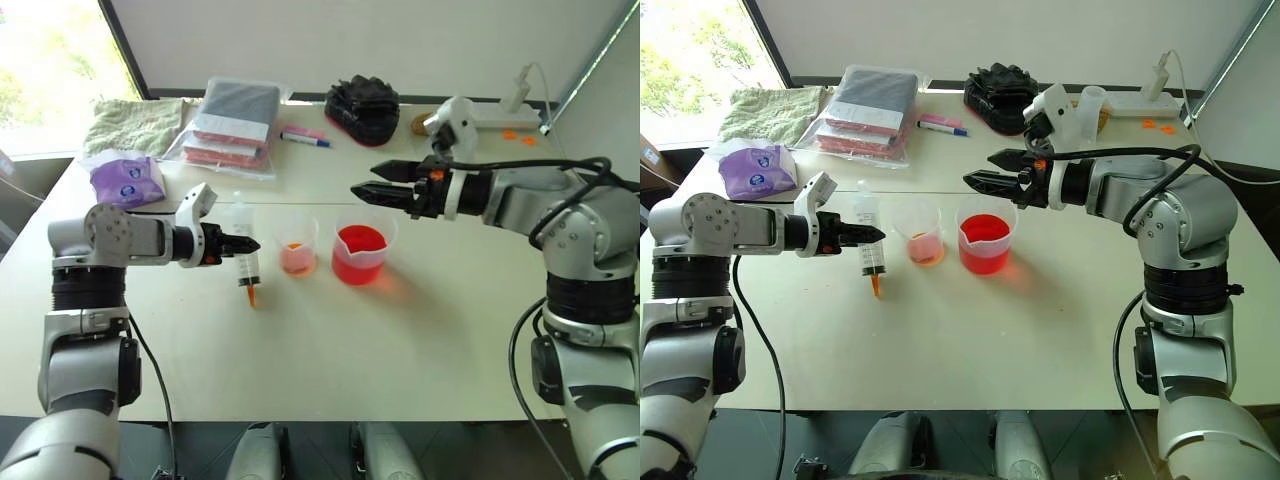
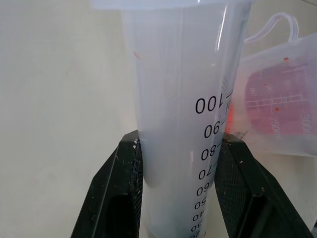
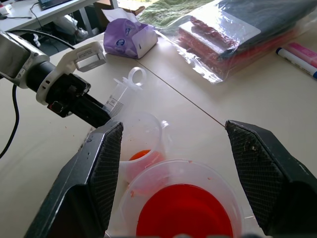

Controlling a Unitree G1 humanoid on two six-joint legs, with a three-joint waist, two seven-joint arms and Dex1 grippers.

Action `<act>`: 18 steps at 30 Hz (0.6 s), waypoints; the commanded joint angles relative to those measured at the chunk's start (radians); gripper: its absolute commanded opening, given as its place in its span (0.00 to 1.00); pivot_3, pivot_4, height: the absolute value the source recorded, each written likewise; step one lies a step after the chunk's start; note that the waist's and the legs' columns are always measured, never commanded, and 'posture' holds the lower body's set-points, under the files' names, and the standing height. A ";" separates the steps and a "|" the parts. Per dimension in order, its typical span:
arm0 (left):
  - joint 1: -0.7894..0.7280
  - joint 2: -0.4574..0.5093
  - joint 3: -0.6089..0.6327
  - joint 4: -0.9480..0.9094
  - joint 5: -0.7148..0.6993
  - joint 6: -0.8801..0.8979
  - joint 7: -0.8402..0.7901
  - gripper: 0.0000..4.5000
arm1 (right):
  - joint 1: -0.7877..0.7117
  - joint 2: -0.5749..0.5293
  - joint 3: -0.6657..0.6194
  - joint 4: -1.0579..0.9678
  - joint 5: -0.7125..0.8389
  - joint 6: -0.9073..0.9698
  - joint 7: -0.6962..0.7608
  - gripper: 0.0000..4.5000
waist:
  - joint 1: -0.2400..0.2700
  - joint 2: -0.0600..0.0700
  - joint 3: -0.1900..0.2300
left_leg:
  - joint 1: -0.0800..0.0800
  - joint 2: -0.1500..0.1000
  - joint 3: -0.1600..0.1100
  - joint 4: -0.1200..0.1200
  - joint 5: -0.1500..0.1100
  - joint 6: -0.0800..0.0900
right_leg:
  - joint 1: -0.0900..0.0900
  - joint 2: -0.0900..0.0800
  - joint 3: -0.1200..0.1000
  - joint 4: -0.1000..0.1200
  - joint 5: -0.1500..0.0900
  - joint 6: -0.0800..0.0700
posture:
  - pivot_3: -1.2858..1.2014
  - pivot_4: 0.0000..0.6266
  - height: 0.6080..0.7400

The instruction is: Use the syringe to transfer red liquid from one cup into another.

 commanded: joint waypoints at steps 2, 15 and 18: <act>0.013 -0.011 -0.001 -0.027 0.014 0.012 -0.002 0.71 | -0.006 -0.010 -0.024 -0.041 0.018 0.000 -0.008 0.78 | 0.000 0.000 0.000 | 0.000 0.000 0.000 0.000 0.000 0.000 | 0.000 0.000 0.000 0.000 0.000 0.000 | 0.52 0.24 1.00; -0.009 -0.059 0.112 -0.029 0.023 -0.065 0.017 0.99 | -0.004 -0.023 -0.028 -0.044 0.029 0.004 -0.018 0.78 | 0.001 0.000 0.000 | 0.000 0.000 0.000 0.000 0.000 0.001 | 0.000 -0.001 0.000 0.000 0.000 0.000 | 0.52 0.24 1.00; -0.037 -0.095 0.185 -0.018 0.032 -0.178 0.058 0.99 | -0.014 -0.018 -0.023 -0.029 0.025 -0.003 -0.018 0.78 | 0.001 0.000 0.000 | 0.000 0.000 0.000 0.000 0.000 0.000 | 0.000 -0.001 0.000 0.000 0.000 0.000 | 0.52 0.24 1.00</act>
